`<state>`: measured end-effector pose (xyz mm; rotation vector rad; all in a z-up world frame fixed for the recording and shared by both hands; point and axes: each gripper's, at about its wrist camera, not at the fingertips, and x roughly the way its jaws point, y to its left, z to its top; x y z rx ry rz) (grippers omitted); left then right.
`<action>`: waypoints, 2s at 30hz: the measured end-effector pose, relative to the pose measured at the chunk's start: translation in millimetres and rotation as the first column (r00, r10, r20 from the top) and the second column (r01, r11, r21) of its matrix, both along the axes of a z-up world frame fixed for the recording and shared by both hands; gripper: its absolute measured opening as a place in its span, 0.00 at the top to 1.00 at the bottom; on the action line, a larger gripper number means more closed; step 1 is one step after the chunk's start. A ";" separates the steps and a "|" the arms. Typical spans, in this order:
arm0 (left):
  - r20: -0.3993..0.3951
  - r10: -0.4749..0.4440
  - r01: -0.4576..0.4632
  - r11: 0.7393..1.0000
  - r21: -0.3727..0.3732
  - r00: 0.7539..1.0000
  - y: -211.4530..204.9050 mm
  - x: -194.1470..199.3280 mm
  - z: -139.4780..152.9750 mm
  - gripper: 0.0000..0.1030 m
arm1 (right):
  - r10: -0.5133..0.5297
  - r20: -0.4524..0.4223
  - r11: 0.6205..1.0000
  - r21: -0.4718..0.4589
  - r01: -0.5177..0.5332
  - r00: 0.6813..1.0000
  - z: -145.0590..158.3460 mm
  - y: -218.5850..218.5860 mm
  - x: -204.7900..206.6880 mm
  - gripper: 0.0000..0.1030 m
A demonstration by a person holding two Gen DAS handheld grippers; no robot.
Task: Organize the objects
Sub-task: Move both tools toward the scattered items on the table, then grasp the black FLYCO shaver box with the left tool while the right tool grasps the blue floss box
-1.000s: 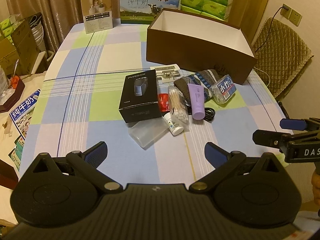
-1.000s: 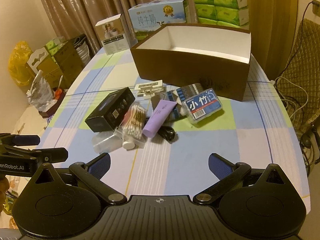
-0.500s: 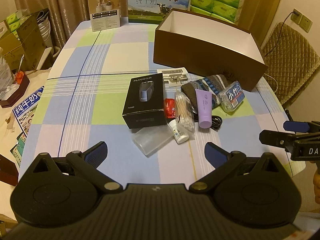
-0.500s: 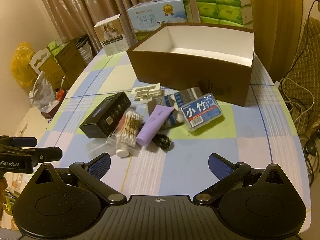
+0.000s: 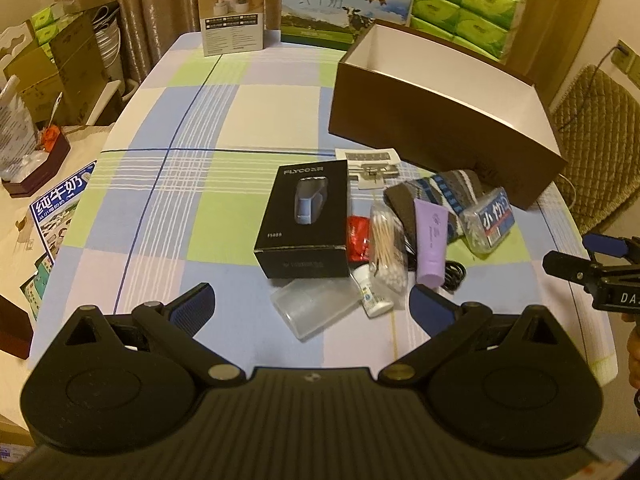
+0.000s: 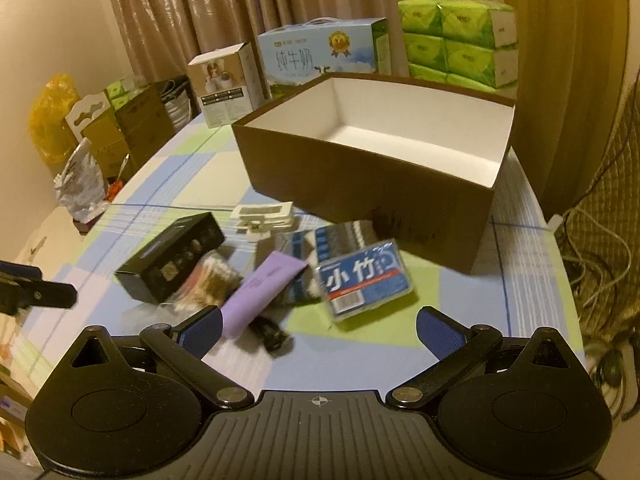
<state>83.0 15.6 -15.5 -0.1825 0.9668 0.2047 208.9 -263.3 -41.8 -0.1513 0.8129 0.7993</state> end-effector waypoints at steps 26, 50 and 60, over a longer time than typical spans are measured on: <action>-0.022 0.207 -0.205 0.976 0.071 0.978 -3.1 45.3 -27.1 0.01 | 0.251 0.052 0.960 -0.143 -0.241 0.967 -81.4 42.8 82.8 0.10; -0.155 -0.027 0.040 0.996 0.079 0.988 21.0 124.5 -64.0 0.01 | -0.034 -0.047 0.998 -0.050 0.032 0.998 -47.3 13.1 80.6 0.20; -0.201 -0.128 0.132 0.991 0.004 0.971 29.9 144.3 -89.5 0.20 | -0.147 -0.068 0.989 -0.042 0.145 0.987 -35.9 2.4 65.4 0.20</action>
